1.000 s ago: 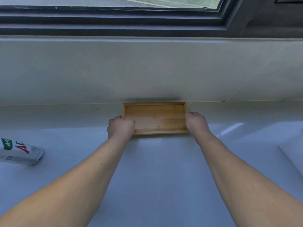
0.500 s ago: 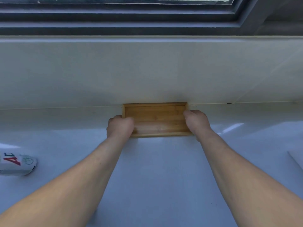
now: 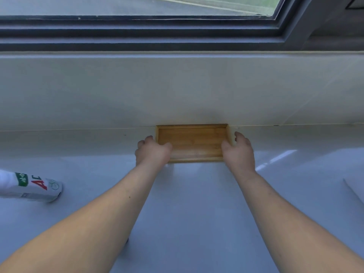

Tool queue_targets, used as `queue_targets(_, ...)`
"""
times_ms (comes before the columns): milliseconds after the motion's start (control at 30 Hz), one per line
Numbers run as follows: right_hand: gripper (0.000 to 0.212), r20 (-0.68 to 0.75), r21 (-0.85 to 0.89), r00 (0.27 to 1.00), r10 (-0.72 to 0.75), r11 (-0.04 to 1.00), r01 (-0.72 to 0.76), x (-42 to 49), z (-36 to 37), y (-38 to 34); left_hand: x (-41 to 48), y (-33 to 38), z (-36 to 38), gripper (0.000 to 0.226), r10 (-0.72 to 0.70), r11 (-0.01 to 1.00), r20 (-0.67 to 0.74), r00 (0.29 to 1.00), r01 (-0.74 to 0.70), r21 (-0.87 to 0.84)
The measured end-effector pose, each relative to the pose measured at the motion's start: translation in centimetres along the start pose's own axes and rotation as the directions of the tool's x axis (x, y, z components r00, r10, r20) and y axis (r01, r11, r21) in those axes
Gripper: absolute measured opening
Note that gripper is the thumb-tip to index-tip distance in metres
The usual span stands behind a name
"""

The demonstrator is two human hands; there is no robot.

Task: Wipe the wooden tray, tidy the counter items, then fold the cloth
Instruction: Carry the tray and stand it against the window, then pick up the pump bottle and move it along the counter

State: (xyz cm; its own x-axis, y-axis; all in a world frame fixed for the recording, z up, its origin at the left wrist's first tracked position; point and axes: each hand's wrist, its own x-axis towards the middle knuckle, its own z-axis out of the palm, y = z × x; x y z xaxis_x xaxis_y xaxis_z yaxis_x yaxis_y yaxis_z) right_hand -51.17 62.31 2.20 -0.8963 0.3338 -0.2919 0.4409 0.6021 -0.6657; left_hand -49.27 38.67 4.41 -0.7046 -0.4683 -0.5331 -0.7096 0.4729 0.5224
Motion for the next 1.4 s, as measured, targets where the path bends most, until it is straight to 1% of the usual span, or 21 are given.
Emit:
queue_targets(67, 0.059, -0.067, -0.011, 0.988, -0.142, 0.99, 0.142, -2.8, -0.1, -0.1, -1.3, -0.8, -0.9, 0.075, 0.085, 0.996, -0.032, 0.996, -0.084, 0.034)
queue_targets(100, 0.056, -0.064, 0.001, 0.979, -0.191, 0.981, 0.191, -4.2, -0.1, -0.3, -2.1, -1.1, -1.4, 0.072, 0.124, 0.991, -0.039, 0.992, -0.122, 0.048)
queue_targets(200, 0.051, 0.031, -0.005, 0.959, -0.282, 0.959, 0.283, -8.3, 0.1, -1.3, -4.6, -2.3, -3.2, 0.061, 0.223, 0.97, -0.012, 0.975, -0.221, 0.102)
queue_targets(267, 0.052, 0.097, -0.014, 0.94, -0.327, 0.944, 0.33, -10.9, 0.4, -2.3, -6.1, -3.5, -4.7, 0.057, 0.29, 0.948, 0.01, 0.957, -0.289, 0.135)
queue_targets(333, 0.059, 0.142, -0.035, 0.925, -0.353, 0.932, 0.361, -13.4, 0.9, -3.6, -7.5, -4.7, -6.8, 0.056, 0.369, 0.916, -0.011, 0.929, -0.361, 0.176)
queue_targets(433, 0.073, 0.194, -0.101, 0.897, -0.398, 0.901, 0.422, -16.9, 2.2, -5.8, -9.1, -7.2, -10.7, 0.061, 0.499, 0.846, -0.057, 0.864, -0.473, 0.245)
queue_targets(500, 0.079, 0.231, -0.137, 0.869, -0.439, 0.869, 0.475, -19.3, 3.5, -7.6, -10.0, -9.5, -13.7, 0.063, 0.551, 0.813, -0.075, 0.831, -0.514, 0.273)
queue_targets(567, 0.079, 0.246, -0.153, 0.839, -0.485, 0.836, 0.528, -22.0, 5.2, -9.4, -10.8, -12.5, -16.5, 0.059, 0.565, 0.808, -0.092, 0.82, -0.527, 0.263)
queue_targets(733, 0.069, 0.255, -0.126, 0.768, -0.587, 0.768, 0.629, -30.0, 10.0, -14.1, -12.5, -21.6, -23.2, 0.036, 0.539, 0.84, -0.162, 0.827, -0.513, 0.177)
queue_targets(900, 0.064, 0.258, -0.115, 0.727, -0.636, 0.727, 0.677, -38.6, 15.4, -18.3, -12.6, -31.2, -30.1, 0.032, 0.543, 0.839, -0.234, 0.806, -0.508, 0.195)
queue_targets(1000, 0.061, 0.298, -0.111, 0.7, -0.649, 0.704, 0.701, -43.7, 19.6, -20.6, -11.9, -37.1, -34.5, 0.031, 0.497, 0.868, -0.291, 0.817, -0.472, 0.156)
queue_targets(1100, 0.067, 0.368, -0.086, 0.686, -0.628, 0.711, 0.698, -47.9, 24.4, -23.1, -10.9, -42.6, -38.6, 0.028, 0.433, 0.901, -0.338, 0.836, -0.413, 0.134)
queue_targets(1167, 0.072, 0.417, -0.063, 0.689, -0.593, 0.737, 0.673, -49.8, 27.7, -24.8, -9.9, -46.2, -41.0, 0.029, 0.369, 0.929, -0.383, 0.847, -0.352, 0.116)
queue_targets(1200, 0.076, 0.441, -0.046, 0.697, -0.565, 0.761, 0.647, -50.6, 29.4, -25.6, -9.3, -47.8, -42.1, 0.033, 0.324, 0.944, -0.41, 0.853, -0.317, 0.088)
queue_targets(1233, 0.079, 0.464, -0.028, 0.709, -0.531, 0.791, 0.611, -51.2, 30.9, -26.4, -8.7, -49.1, -43.0, 0.042, 0.274, 0.958, -0.438, 0.856, -0.281, 0.05)
queue_targets(1300, 0.085, 0.511, 0.042, 0.741, -0.435, 0.874, 0.484, -52.0, 33.7, -27.7, -7.1, -51.0, -44.4, 0.071, 0.183, 0.974, -0.489, 0.853, -0.223, -0.024)
queue_targets(1333, 0.087, 0.536, 0.092, 0.757, -0.374, 0.917, 0.388, -52.3, 34.9, -28.1, -6.3, -51.5, -44.9, 0.089, 0.159, 0.978, -0.498, 0.853, -0.206, -0.041)
queue_targets(1400, 0.087, 0.572, 0.173, 0.779, -0.256, 0.966, 0.19, -52.4, 37.0, -28.7, -4.8, -51.6, -45.5, 0.119, 0.159, 0.979, -0.455, 0.876, -0.201, -0.045)
